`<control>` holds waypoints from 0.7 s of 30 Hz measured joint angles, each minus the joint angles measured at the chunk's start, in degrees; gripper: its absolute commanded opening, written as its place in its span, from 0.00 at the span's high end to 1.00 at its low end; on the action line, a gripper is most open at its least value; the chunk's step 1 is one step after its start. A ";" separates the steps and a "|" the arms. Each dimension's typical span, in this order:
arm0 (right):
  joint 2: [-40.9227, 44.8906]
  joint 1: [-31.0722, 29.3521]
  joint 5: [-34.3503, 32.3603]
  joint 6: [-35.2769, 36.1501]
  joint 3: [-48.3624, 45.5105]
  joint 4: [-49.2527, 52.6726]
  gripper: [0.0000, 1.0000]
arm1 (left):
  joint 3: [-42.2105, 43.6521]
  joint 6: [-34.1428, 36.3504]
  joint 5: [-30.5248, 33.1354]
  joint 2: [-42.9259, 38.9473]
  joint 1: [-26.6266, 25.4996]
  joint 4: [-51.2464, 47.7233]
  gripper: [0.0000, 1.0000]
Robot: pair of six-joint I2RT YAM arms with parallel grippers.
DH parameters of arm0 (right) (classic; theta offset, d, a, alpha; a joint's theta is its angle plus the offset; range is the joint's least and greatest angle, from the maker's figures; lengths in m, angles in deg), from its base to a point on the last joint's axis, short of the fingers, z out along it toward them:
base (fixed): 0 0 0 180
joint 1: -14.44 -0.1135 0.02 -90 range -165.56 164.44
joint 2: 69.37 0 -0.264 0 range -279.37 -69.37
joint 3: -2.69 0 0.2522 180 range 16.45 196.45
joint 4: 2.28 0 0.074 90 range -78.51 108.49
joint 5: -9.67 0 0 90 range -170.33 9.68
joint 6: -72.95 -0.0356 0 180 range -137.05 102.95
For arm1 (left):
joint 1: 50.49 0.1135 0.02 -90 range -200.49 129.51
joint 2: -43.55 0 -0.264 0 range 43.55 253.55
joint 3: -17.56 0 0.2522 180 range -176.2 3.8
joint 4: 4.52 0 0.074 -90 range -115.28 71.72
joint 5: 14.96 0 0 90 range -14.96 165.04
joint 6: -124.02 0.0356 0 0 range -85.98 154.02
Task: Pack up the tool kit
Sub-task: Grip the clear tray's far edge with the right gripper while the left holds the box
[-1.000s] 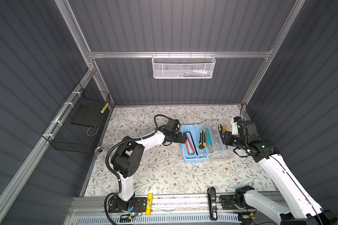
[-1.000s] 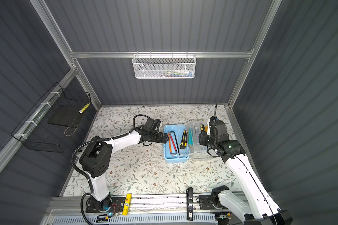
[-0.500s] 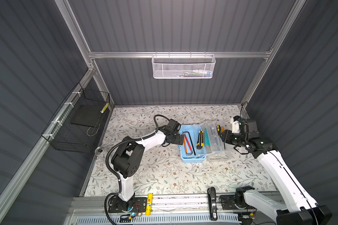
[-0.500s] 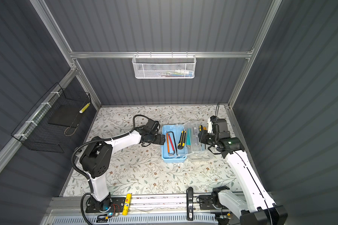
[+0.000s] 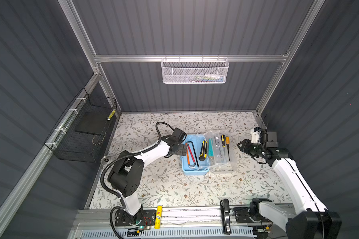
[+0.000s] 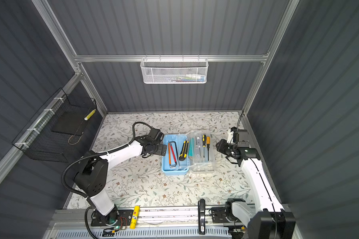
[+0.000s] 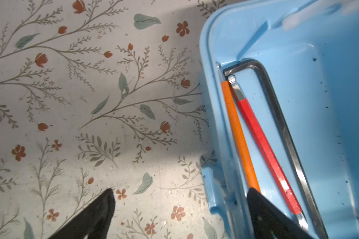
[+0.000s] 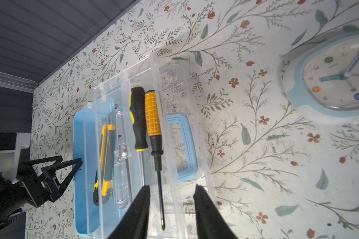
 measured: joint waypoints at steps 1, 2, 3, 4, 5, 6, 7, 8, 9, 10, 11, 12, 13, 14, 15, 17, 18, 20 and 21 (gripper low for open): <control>-0.85 0.63 0.28 -0.22 -0.42 -0.37 0.61 | -0.11 0.04 0.24 -0.28 0.26 -0.24 0.00; -1.57 1.11 0.59 -0.28 -0.74 -0.81 0.61 | -0.13 0.09 0.46 -0.70 0.50 -0.35 0.01; -2.64 1.77 0.90 -0.48 -1.18 -1.53 0.62 | -0.13 0.09 0.52 -1.36 0.76 -0.50 0.01; -3.76 2.56 1.29 -0.72 -1.77 -2.40 0.63 | -0.13 0.09 0.66 -2.14 0.98 -0.66 0.00; -4.61 3.28 1.79 -0.96 -2.34 -3.10 0.64 | -0.13 0.07 0.72 -2.95 1.14 -0.70 0.01; -5.64 4.11 2.49 -1.31 -3.13 -4.00 0.65 | -0.13 0.04 0.74 -3.89 1.40 -0.68 0.01; -6.71 4.81 3.08 -1.66 -3.96 -4.90 0.65 | -0.13 0.00 0.72 -4.96 1.75 -0.66 0.00; -7.54 5.29 3.50 -1.81 -4.57 -5.53 0.66 | -0.07 0.00 0.68 -5.79 2.03 -0.55 0.01; -8.50 5.66 3.93 -2.01 -5.11 -6.25 0.67 | 0.20 -0.02 0.61 -6.88 2.45 -0.17 0.01; -9.64 5.84 4.42 -2.19 -5.44 -6.84 0.68 | 0.66 -0.04 0.50 -7.89 2.91 0.26 0.00; -10.71 5.86 4.87 -2.27 -5.46 -7.17 0.69 | 1.14 -0.07 0.44 -8.68 3.34 0.63 0.01; -11.98 5.86 5.38 -2.36 -5.46 -7.98 0.71 | 1.70 -0.15 0.33 -9.38 3.87 1.03 0.02; -13.51 5.86 6.01 -2.40 -5.44 -9.11 0.72 | 2.25 -0.35 0.11 -9.70 4.46 1.38 0.11; -14.73 5.84 6.43 -2.43 -5.44 -9.92 0.73 | 2.71 -0.55 -0.09 -9.75 4.92 1.77 0.20; -16.20 5.86 6.91 -2.56 -5.44 -10.84 0.74 | 3.37 -0.83 -0.28 -9.64 5.31 2.40 0.35; -18.60 5.86 7.80 -2.58 -5.44 -12.33 0.75 | 4.44 -1.27 -0.63 -9.01 5.88 2.91 0.58; -19.71 5.86 8.33 -2.58 -5.38 -12.96 0.75 | 4.70 -1.27 -0.90 -8.39 6.19 2.99 0.71; -21.86 5.86 9.51 -2.54 -5.14 -13.90 0.77 | 4.94 -1.27 -1.81 -6.88 6.32 3.43 0.90; -22.91 5.86 10.21 -2.45 -4.94 -14.32 0.77 | 5.16 -1.16 -2.62 -6.16 6.32 4.00 1.00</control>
